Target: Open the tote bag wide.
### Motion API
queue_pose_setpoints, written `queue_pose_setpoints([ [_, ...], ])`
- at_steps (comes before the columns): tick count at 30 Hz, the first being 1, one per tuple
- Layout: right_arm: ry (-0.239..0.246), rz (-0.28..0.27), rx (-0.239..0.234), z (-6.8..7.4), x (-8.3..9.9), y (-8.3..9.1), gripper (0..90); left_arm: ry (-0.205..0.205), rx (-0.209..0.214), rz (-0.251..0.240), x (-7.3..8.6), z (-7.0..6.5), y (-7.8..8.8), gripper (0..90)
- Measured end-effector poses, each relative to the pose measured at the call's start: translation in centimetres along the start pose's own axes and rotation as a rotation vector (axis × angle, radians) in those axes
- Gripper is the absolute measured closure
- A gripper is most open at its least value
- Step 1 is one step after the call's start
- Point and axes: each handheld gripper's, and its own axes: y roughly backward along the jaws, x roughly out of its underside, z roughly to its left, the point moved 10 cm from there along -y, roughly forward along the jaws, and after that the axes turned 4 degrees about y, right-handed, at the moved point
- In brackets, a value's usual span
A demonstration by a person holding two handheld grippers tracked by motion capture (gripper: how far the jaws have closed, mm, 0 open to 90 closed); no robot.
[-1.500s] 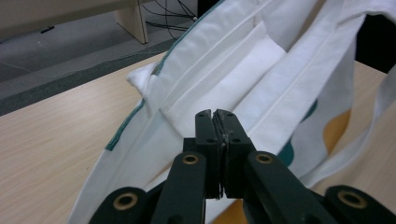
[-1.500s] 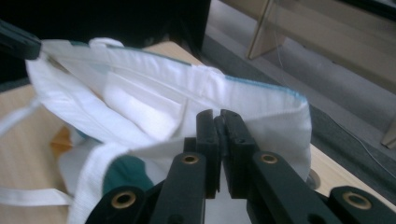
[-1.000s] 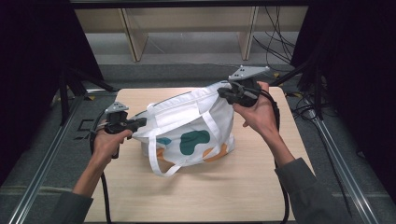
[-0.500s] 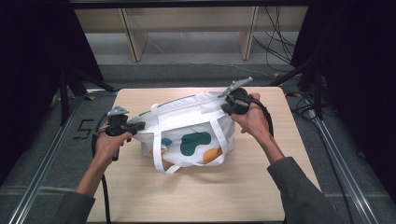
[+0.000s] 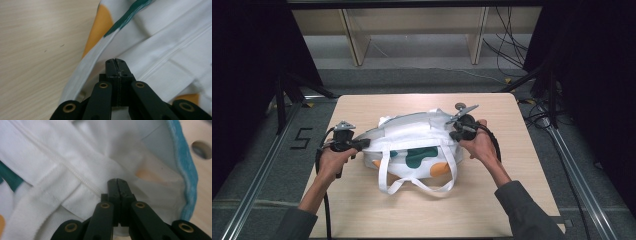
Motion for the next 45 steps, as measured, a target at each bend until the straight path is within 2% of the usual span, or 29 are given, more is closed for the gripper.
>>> queue_pose_setpoints([
  [1, -0.019, -0.034, -0.003, 0.2, -1.0, 0.5, 90.0, -0.023, 0.003, -0.036, -1.4, -0.8, 0.4, 89.0],
  [2, -0.019, -0.034, -0.003, 0.2, -1.0, 0.5, 90.0, -0.023, 0.003, -0.036, -1.4, -0.8, 0.4, 88.7],
  [3, 0.002, -0.105, -0.005, 0.4, -3.4, 1.1, 90.0, -0.028, 0.028, -0.054, -2.9, -2.1, 0.2, 88.4],
  [5, 0.012, -0.142, -0.011, 1.0, -5.1, 0.9, 90.0, -0.065, 0.041, -0.039, -4.0, -3.4, -0.6, 88.2],
  [6, 0.012, -0.142, -0.011, 1.0, -5.1, 0.9, 90.0, -0.065, 0.041, -0.039, -4.0, -3.4, -0.6, 87.9],
  [7, 0.014, -0.129, -0.040, 1.9, -6.3, 0.3, 90.0, -0.086, 0.052, -0.019, -4.3, -4.0, -1.1, 87.7],
  [9, 0.031, -0.113, -0.039, 2.1, -6.6, -0.1, 90.0, -0.092, 0.083, 0.011, -4.8, -5.6, -2.7, 87.4],
  [10, 0.033, -0.061, -0.048, 2.4, -6.4, -1.6, 90.0, -0.087, 0.108, 0.039, -4.8, -6.4, -3.8, 87.5],
  [12, 0.040, -0.044, -0.049, 2.4, -6.1, -2.1, 90.0, -0.094, 0.095, 0.057, -4.8, -6.4, -4.3, 88.1],
  [13, 0.027, -0.016, -0.068, 2.9, -5.6, -2.3, 90.0, -0.109, 0.079, 0.082, -4.8, -6.2, -4.8, 88.1],
  [14, 0.056, -0.008, -0.095, 3.6, -4.3, -2.2, 90.0, -0.090, 0.082, 0.096, -4.9, -5.9, -5.5, 88.9],
  [16, 0.058, -0.013, -0.112, 4.0, -3.9, -2.0, 90.0, -0.081, 0.077, 0.101, -5.0, -5.7, -5.8, 89.1],
  [17, 0.080, 0.030, -0.144, 5.2, -1.6, -1.0, 90.0, -0.061, 0.059, 0.106, -5.3, -5.1, -6.4, 89.2],
  [18, 0.080, 0.030, -0.144, 5.2, -1.6, -1.0, 90.0, -0.061, 0.059, 0.106, -5.3, -5.1, -6.4, 89.2],
  [19, 0.108, 0.029, -0.183, 5.8, -0.9, -0.8, 90.0, -0.059, 0.031, 0.120, -5.2, -4.5, -6.8, 89.2],
  [20, 0.113, 0.071, -0.221, 7.0, 0.7, -0.6, 90.0, -0.039, 0.032, 0.125, -5.2, -4.3, -7.2, 89.2],
  [21, 0.167, 0.118, -0.233, 8.5, 2.9, -0.8, 90.0, 0.004, 0.038, 0.122, -5.3, -3.9, -7.5, 89.3],
  [24, 0.219, 0.128, -0.228, 9.4, 4.2, -1.2, 90.0, 0.010, 0.040, 0.125, -5.2, -3.9, -7.7, 89.3],
  [25, 0.225, 0.117, -0.230, 9.7, 4.5, -1.3, 90.0, 0.009, 0.034, 0.122, -5.2, -3.9, -7.7, 89.3],
  [26, 0.178, 0.127, -0.233, 10.0, 4.8, -1.0, 90.0, 0.006, 0.031, 0.119, -5.2, -3.9, -7.6, 89.3],
  [31, 0.181, 0.068, -0.236, 9.3, 3.4, -0.4, 90.0, -0.033, 0.047, 0.076, -5.3, -4.5, -6.1, 88.6],
  [33, 0.170, -0.002, -0.233, 8.6, 2.0, 0.2, 90.0, -0.051, 0.063, 0.064, -4.7, -5.1, -5.3, 88.3],
  [35, 0.111, -0.044, -0.209, 8.1, 0.7, 0.8, 90.0, -0.081, 0.085, 0.065, -4.2, -5.9, -4.6, 87.6],
  [36, 0.121, -0.071, -0.213, 7.9, -0.6, 1.0, 90.0, -0.103, 0.110, 0.070, -3.7, -6.8, -4.2, 86.9],
  [39, 0.130, -0.079, -0.192, 7.6, -2.2, 0.9, 90.0, -0.135, 0.144, 0.100, -2.8, -8.0, -3.9, 86.1],
  [41, 0.156, -0.039, -0.206, 7.7, -3.4, -0.4, 90.0, -0.201, 0.165, 0.147, -1.1, -9.1, -3.8, 85.9],
  [43, 0.172, -0.026, -0.219, 7.8, -3.7, -1.2, 90.0, -0.209, 0.177, 0.138, -0.7, -9.3, -3.5, 86.2],
  [44, 0.205, 0.028, -0.220, 8.1, -3.8, -2.6, 90.0, -0.194, 0.204, 0.145, 0.3, -9.3, -3.1, 86.5],
  [45, 0.205, 0.028, -0.220, 8.1, -3.8, -2.6, 90.0, -0.194, 0.204, 0.145, 0.3, -9.3, -3.1, 86.5],
])
